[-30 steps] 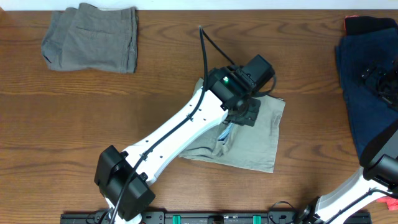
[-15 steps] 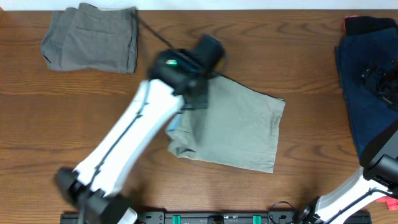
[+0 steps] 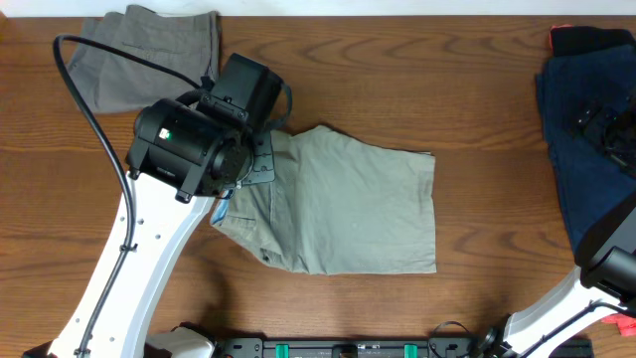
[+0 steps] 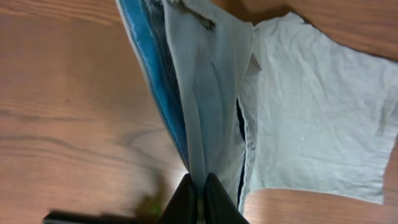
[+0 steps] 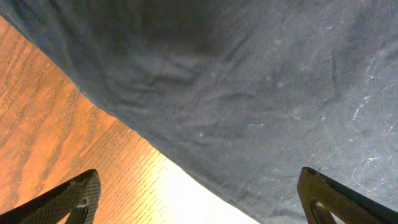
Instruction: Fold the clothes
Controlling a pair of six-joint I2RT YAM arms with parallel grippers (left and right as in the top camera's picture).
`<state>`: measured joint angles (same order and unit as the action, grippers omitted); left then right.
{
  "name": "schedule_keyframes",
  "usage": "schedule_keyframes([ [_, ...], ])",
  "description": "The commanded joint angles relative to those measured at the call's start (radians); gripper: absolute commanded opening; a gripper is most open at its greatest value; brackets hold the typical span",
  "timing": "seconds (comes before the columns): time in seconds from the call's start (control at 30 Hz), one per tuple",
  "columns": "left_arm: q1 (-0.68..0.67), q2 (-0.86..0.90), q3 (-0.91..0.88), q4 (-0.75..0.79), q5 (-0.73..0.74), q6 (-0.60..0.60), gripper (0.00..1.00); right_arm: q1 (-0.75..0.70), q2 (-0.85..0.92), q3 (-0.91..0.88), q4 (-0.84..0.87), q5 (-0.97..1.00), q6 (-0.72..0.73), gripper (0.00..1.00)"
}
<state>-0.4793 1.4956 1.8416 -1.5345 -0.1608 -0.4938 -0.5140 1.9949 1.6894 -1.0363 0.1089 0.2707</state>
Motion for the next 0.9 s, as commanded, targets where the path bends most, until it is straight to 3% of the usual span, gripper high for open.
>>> schedule_keyframes([
  [0.0, 0.005, -0.011, 0.030, -0.013, -0.054, 0.010, 0.06, -0.002, -0.024, 0.012, -0.003, 0.007, 0.013, 0.99],
  [0.27, -0.022, -0.011, 0.031, 0.020, -0.001, 0.009, 0.06, -0.002, -0.024, 0.012, -0.003, 0.007, 0.013, 0.99],
  [0.87, -0.304, 0.142, 0.027, 0.153, 0.015, -0.131, 0.06, -0.002, -0.024, 0.012, -0.003, 0.007, 0.013, 0.99],
])
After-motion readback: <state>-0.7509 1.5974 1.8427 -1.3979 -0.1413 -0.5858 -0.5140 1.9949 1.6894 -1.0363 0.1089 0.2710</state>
